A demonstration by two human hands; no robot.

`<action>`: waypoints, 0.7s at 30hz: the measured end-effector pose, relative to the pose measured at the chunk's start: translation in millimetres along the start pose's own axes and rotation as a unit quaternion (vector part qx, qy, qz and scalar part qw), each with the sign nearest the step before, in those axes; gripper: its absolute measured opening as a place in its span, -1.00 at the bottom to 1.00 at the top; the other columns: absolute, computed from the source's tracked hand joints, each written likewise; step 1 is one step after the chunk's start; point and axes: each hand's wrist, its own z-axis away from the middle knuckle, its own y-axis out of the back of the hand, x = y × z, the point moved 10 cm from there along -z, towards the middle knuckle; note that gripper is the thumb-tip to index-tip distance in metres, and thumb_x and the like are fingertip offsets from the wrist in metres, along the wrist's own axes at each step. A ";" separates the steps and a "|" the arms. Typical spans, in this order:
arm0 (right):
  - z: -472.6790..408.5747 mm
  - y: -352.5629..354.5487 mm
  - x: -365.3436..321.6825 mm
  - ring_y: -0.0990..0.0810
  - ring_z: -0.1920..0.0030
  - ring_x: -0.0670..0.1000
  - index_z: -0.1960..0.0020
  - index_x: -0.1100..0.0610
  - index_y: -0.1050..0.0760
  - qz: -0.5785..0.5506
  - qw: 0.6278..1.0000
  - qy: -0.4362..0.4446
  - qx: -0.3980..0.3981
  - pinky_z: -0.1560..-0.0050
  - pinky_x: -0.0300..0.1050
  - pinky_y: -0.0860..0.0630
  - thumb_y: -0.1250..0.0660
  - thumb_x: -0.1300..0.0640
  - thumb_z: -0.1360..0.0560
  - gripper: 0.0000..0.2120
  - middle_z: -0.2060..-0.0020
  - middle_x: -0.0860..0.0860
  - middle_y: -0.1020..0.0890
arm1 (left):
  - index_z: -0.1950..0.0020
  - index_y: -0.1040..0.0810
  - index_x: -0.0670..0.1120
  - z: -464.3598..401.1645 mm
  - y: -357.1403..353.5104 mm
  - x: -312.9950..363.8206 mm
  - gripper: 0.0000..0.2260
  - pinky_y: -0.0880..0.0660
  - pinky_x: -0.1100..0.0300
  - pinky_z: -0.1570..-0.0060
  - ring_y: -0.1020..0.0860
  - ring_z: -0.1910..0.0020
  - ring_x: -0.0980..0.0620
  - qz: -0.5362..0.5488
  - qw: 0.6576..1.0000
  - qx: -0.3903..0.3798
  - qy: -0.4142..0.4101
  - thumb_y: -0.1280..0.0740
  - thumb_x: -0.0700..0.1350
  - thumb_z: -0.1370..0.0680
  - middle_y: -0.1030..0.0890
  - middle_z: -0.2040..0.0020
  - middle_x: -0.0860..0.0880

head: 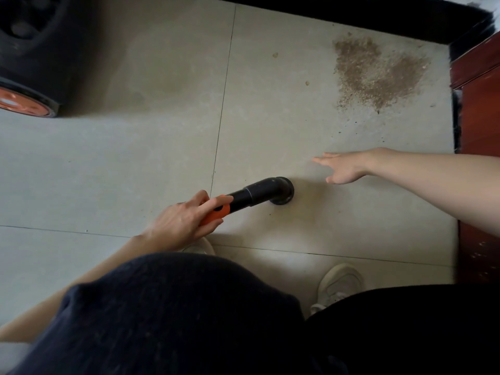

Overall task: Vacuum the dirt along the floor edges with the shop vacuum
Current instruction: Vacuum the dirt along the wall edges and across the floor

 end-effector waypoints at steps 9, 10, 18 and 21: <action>5.4 9.1 -4.2 0.00 -0.56 0.05 -0.58 -0.01 0.16 -0.003 0.999 0.014 0.032 -0.52 -0.03 -0.02 -0.14 0.02 -0.62 -0.34 -0.57 0.05 0.08 | -0.35 -0.24 0.09 -13.7 18.9 -8.6 -0.60 -0.27 0.26 0.54 -0.34 0.52 0.06 -0.021 0.999 0.026 0.003 -0.12 0.16 -0.54 -0.44 0.12 -0.08; 5.9 10.5 -5.4 0.00 -0.56 0.05 -0.58 -0.01 0.15 -0.002 0.999 0.016 0.035 -0.52 -0.04 -0.02 -0.14 0.01 -0.62 -0.34 -0.57 0.04 0.07 | -0.35 -0.24 0.10 -10.3 14.4 -6.5 -0.59 -0.26 0.29 0.53 -0.35 0.52 0.06 -0.012 1.000 0.016 -0.003 -0.08 0.17 -0.52 -0.44 0.12 -0.07; 14.1 30.3 -21.3 -0.01 -0.56 0.06 -0.58 -0.01 0.16 0.004 0.998 0.030 0.061 -0.52 -0.05 -0.01 -0.07 -0.12 -0.63 -0.36 -0.57 0.04 0.07 | -0.34 -0.25 0.09 -17.2 18.0 -3.1 -0.64 -0.25 0.22 0.54 -0.31 0.52 0.04 -0.051 0.997 0.052 0.030 -0.18 0.08 -0.56 -0.45 0.15 -0.12; 19.4 34.4 -27.2 -0.03 -0.55 0.07 -0.58 -0.03 0.14 0.002 0.996 0.040 0.074 -0.51 -0.02 -0.04 -0.06 -0.16 -0.62 -0.36 -0.57 0.03 0.07 | -0.45 -0.25 0.04 -43.6 31.3 -8.1 -0.57 -0.35 0.13 0.40 -0.38 0.39 -0.03 -0.045 0.995 0.043 0.083 -0.22 0.01 -0.59 -0.42 0.02 -0.13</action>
